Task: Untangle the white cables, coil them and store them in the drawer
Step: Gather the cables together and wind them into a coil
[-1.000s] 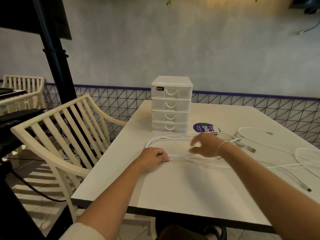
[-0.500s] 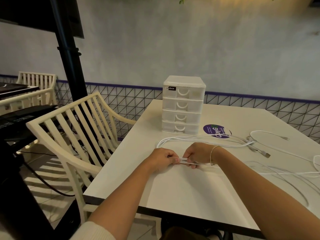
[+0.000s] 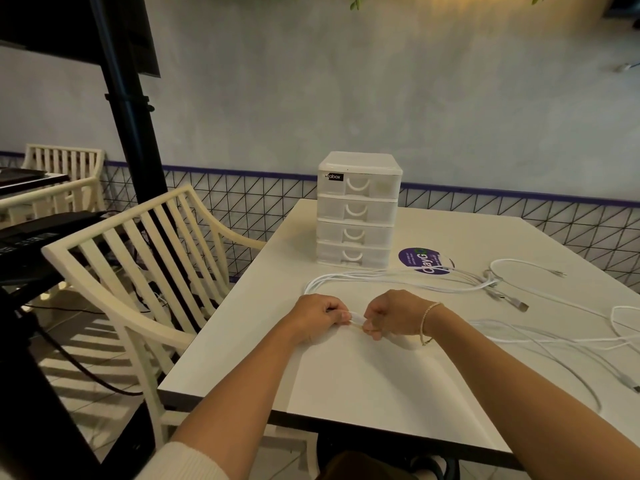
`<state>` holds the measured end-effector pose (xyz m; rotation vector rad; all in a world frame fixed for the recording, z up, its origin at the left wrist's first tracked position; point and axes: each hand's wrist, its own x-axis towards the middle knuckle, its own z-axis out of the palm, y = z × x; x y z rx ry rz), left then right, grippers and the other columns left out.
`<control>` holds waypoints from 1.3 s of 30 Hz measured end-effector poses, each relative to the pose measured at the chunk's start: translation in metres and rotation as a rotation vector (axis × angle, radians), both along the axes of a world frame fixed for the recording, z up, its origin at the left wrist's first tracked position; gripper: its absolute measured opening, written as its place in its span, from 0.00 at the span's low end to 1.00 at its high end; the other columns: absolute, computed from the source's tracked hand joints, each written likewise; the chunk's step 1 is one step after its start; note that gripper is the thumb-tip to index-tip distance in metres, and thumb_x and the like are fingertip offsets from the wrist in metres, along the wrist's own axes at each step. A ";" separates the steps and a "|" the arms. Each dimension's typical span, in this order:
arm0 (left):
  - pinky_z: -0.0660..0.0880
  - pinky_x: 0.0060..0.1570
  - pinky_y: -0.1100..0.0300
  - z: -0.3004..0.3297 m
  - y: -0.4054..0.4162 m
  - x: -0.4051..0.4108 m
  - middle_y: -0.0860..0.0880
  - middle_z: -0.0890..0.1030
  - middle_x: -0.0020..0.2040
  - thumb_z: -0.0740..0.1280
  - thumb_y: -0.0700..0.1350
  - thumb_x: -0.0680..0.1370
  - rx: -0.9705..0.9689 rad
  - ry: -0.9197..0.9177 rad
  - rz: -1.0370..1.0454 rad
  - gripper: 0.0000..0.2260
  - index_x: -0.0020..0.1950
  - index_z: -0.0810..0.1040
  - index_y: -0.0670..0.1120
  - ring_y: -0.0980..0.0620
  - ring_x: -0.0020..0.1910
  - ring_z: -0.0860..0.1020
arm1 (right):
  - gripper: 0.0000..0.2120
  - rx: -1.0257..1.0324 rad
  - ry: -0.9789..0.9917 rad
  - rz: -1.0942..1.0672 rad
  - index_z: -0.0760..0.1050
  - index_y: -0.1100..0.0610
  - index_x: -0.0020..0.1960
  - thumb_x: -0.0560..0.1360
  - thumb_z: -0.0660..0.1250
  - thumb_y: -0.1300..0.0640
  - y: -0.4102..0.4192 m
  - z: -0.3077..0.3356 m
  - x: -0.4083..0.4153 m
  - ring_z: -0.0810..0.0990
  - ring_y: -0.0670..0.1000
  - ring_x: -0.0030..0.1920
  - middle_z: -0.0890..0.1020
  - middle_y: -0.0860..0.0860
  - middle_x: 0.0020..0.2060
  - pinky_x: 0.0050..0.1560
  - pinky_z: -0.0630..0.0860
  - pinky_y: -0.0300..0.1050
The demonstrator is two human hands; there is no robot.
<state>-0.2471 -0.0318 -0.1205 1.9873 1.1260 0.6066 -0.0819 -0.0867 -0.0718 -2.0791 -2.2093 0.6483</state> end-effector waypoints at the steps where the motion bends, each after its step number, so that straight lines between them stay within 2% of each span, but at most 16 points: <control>1: 0.65 0.34 0.74 0.001 0.000 -0.001 0.57 0.75 0.34 0.67 0.44 0.77 -0.005 0.007 -0.007 0.05 0.44 0.81 0.47 0.61 0.35 0.71 | 0.08 0.030 -0.010 -0.013 0.77 0.49 0.42 0.76 0.62 0.55 0.001 0.000 0.000 0.72 0.40 0.36 0.78 0.40 0.32 0.39 0.65 0.30; 3: 0.66 0.37 0.70 0.001 0.000 -0.002 0.56 0.76 0.34 0.67 0.44 0.77 -0.035 0.003 -0.022 0.05 0.43 0.81 0.48 0.60 0.35 0.71 | 0.08 0.090 -0.025 -0.046 0.79 0.52 0.47 0.76 0.61 0.58 0.004 0.000 -0.001 0.72 0.39 0.34 0.77 0.42 0.32 0.37 0.66 0.29; 6: 0.67 0.38 0.66 -0.001 0.000 -0.003 0.54 0.76 0.34 0.66 0.43 0.78 -0.108 -0.060 -0.037 0.05 0.44 0.82 0.45 0.57 0.36 0.71 | 0.10 0.116 -0.049 -0.078 0.76 0.52 0.39 0.76 0.60 0.59 0.011 0.001 -0.005 0.72 0.40 0.30 0.76 0.42 0.30 0.37 0.69 0.31; 9: 0.66 0.35 0.68 -0.001 0.000 -0.004 0.54 0.77 0.34 0.66 0.43 0.78 -0.131 -0.078 -0.045 0.06 0.46 0.83 0.44 0.57 0.34 0.71 | 0.12 0.061 -0.036 -0.069 0.72 0.51 0.36 0.76 0.59 0.60 0.014 0.002 -0.007 0.75 0.45 0.29 0.77 0.44 0.30 0.37 0.72 0.34; 12: 0.66 0.33 0.72 -0.001 0.002 -0.004 0.55 0.76 0.34 0.66 0.44 0.78 -0.079 -0.028 -0.048 0.06 0.46 0.83 0.45 0.59 0.33 0.70 | 0.12 0.018 -0.044 -0.060 0.71 0.51 0.36 0.78 0.59 0.59 0.013 0.001 -0.007 0.75 0.47 0.32 0.77 0.45 0.31 0.36 0.70 0.34; 14: 0.66 0.33 0.74 -0.002 0.002 -0.002 0.55 0.76 0.34 0.66 0.44 0.78 -0.025 -0.001 -0.024 0.06 0.44 0.82 0.47 0.59 0.34 0.71 | 0.14 -0.004 -0.134 -0.017 0.70 0.50 0.34 0.78 0.59 0.57 0.010 0.001 -0.009 0.74 0.48 0.38 0.77 0.46 0.34 0.38 0.69 0.37; 17: 0.68 0.41 0.69 -0.004 0.003 -0.001 0.55 0.77 0.36 0.66 0.45 0.77 0.025 0.004 -0.001 0.08 0.38 0.79 0.51 0.57 0.40 0.73 | 0.16 0.009 -0.218 0.071 0.67 0.51 0.31 0.77 0.61 0.53 0.003 0.001 -0.012 0.71 0.49 0.42 0.79 0.50 0.38 0.45 0.67 0.40; 19: 0.67 0.43 0.68 -0.005 0.002 0.000 0.56 0.78 0.36 0.66 0.45 0.77 0.033 0.020 -0.011 0.08 0.39 0.79 0.51 0.57 0.42 0.73 | 0.17 0.012 -0.190 0.080 0.66 0.51 0.30 0.77 0.62 0.53 -0.001 0.001 -0.009 0.71 0.49 0.42 0.78 0.48 0.35 0.42 0.67 0.39; 21: 0.65 0.39 0.69 -0.004 0.002 -0.001 0.56 0.76 0.35 0.66 0.46 0.78 0.034 0.049 -0.027 0.07 0.40 0.79 0.52 0.58 0.40 0.71 | 0.15 0.034 -0.146 0.022 0.67 0.49 0.31 0.76 0.62 0.54 -0.001 -0.001 -0.005 0.72 0.48 0.43 0.77 0.45 0.32 0.39 0.65 0.35; 27: 0.66 0.36 0.72 -0.002 0.003 -0.004 0.56 0.76 0.36 0.65 0.46 0.78 -0.012 0.050 -0.079 0.06 0.42 0.80 0.50 0.59 0.37 0.71 | 0.14 0.140 -0.061 -0.125 0.66 0.47 0.33 0.75 0.65 0.55 0.007 -0.011 -0.004 0.73 0.49 0.45 0.81 0.53 0.48 0.44 0.67 0.39; 31: 0.67 0.40 0.65 -0.002 0.003 -0.003 0.54 0.75 0.36 0.65 0.48 0.78 -0.023 0.006 -0.064 0.10 0.39 0.81 0.51 0.56 0.38 0.71 | 0.12 0.127 -0.075 -0.118 0.66 0.48 0.36 0.75 0.65 0.53 0.008 -0.012 -0.003 0.71 0.50 0.46 0.80 0.54 0.52 0.45 0.66 0.40; 33: 0.66 0.43 0.61 -0.002 0.004 -0.001 0.56 0.72 0.33 0.62 0.51 0.80 0.095 0.059 -0.070 0.15 0.34 0.79 0.55 0.54 0.40 0.69 | 0.09 0.121 -0.075 -0.116 0.68 0.49 0.38 0.75 0.65 0.53 0.009 -0.013 -0.003 0.70 0.50 0.46 0.79 0.54 0.53 0.45 0.65 0.41; 35: 0.65 0.43 0.57 -0.003 0.004 0.006 0.53 0.70 0.29 0.59 0.51 0.78 0.310 0.158 -0.070 0.17 0.31 0.76 0.49 0.53 0.37 0.68 | 0.06 0.118 -0.066 -0.113 0.69 0.52 0.42 0.76 0.64 0.52 0.010 -0.012 -0.003 0.70 0.50 0.46 0.79 0.55 0.54 0.45 0.65 0.41; 36: 0.65 0.42 0.57 -0.003 0.002 0.011 0.51 0.73 0.29 0.60 0.49 0.78 0.367 0.185 -0.071 0.15 0.34 0.76 0.45 0.52 0.36 0.69 | 0.06 0.118 -0.061 -0.116 0.70 0.52 0.43 0.76 0.64 0.52 0.009 -0.011 -0.003 0.71 0.50 0.47 0.79 0.55 0.54 0.45 0.66 0.41; 37: 0.66 0.44 0.58 -0.002 -0.002 0.017 0.50 0.78 0.33 0.60 0.47 0.77 0.369 0.201 -0.087 0.12 0.41 0.81 0.46 0.52 0.39 0.72 | 0.06 0.118 -0.058 -0.119 0.71 0.53 0.44 0.76 0.64 0.51 0.009 -0.011 -0.003 0.72 0.51 0.47 0.79 0.55 0.54 0.46 0.67 0.41; 39: 0.70 0.51 0.55 -0.001 -0.010 0.028 0.47 0.82 0.45 0.58 0.41 0.78 0.322 0.202 -0.107 0.13 0.50 0.82 0.48 0.49 0.49 0.76 | 0.07 0.116 -0.072 -0.126 0.73 0.53 0.45 0.77 0.62 0.50 0.008 -0.011 -0.004 0.75 0.55 0.52 0.79 0.56 0.54 0.48 0.70 0.44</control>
